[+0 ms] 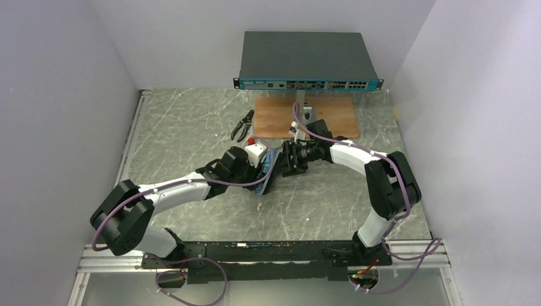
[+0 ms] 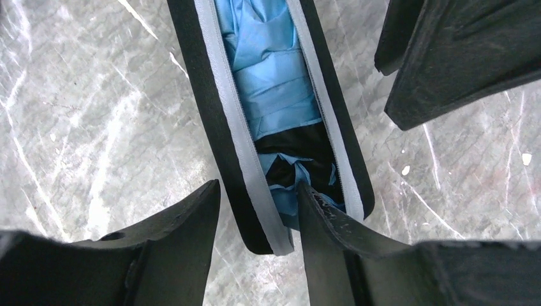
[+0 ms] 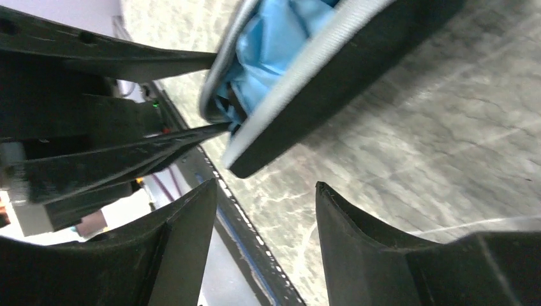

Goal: Open the umbrella

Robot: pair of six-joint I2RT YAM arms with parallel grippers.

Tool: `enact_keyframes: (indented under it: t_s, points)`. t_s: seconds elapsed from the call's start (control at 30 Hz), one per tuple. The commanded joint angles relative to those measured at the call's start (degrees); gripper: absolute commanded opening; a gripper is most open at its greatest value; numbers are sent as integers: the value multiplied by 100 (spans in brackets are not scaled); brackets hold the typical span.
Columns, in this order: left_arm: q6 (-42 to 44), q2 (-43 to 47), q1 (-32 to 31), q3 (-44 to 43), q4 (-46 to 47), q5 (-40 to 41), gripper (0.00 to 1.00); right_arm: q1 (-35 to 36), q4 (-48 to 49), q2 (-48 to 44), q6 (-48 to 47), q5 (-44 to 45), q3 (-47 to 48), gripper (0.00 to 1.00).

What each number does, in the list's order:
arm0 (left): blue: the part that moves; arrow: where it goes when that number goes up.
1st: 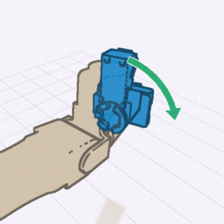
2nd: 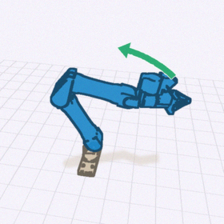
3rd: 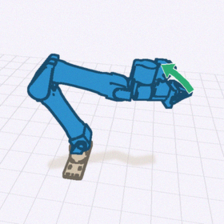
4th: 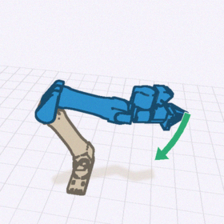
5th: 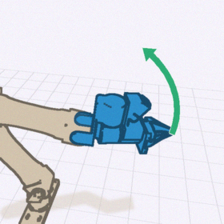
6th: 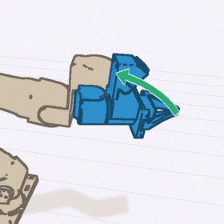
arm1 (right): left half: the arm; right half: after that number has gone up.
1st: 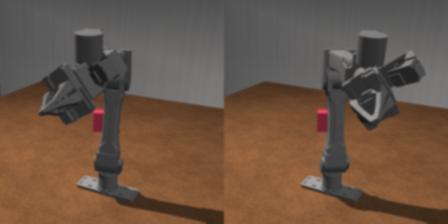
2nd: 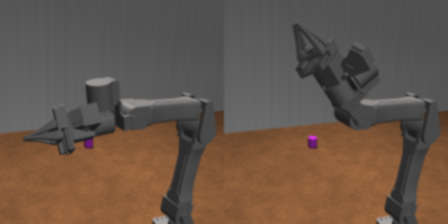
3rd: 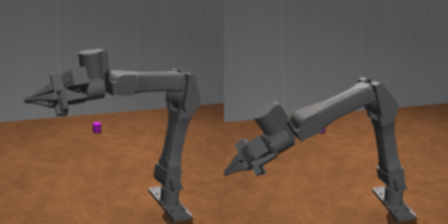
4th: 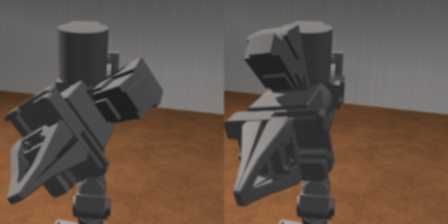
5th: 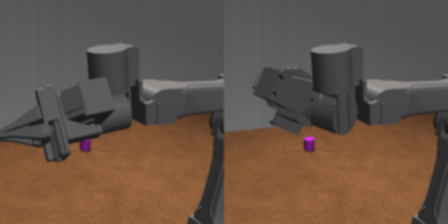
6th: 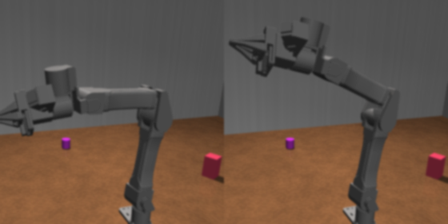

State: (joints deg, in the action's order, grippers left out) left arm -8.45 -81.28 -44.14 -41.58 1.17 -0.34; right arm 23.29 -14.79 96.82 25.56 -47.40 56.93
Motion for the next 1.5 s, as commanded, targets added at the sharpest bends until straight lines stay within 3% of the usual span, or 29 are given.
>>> enact_keyframes:
  t_s: [0.0,0.17,0.4,0.57,0.8,1.03,1.1,1.27,1.47]
  points:
    - [-174,242,111,64,-53,-289,52,-21,-590,238,-793,513,161,58]
    - [-20,365,305,100,-27,-515,45,-27,-762,214,-959,712,227,54]
    - [27,367,305,82,154,-718,38,-21,763,-405,489,-120,-198,69]
    - [8,295,309,16,115,-702,38,277,346,-27,371,496,232,69]
    - [104,352,340,5,-37,-493,38,299,-181,444,4,843,448,51]
    - [224,415,623,138,-337,-369,40,194,-381,324,-295,959,168,8]
    - [250,365,730,158,-425,-305,43,126,-368,285,-333,888,99,0]
    - [314,168,1063,123,-607,-126,62,81,-319,56,-466,657,-24,0]
    - [409,452,1331,38,-498,-693,74,88,18,-124,-332,341,-259,0]
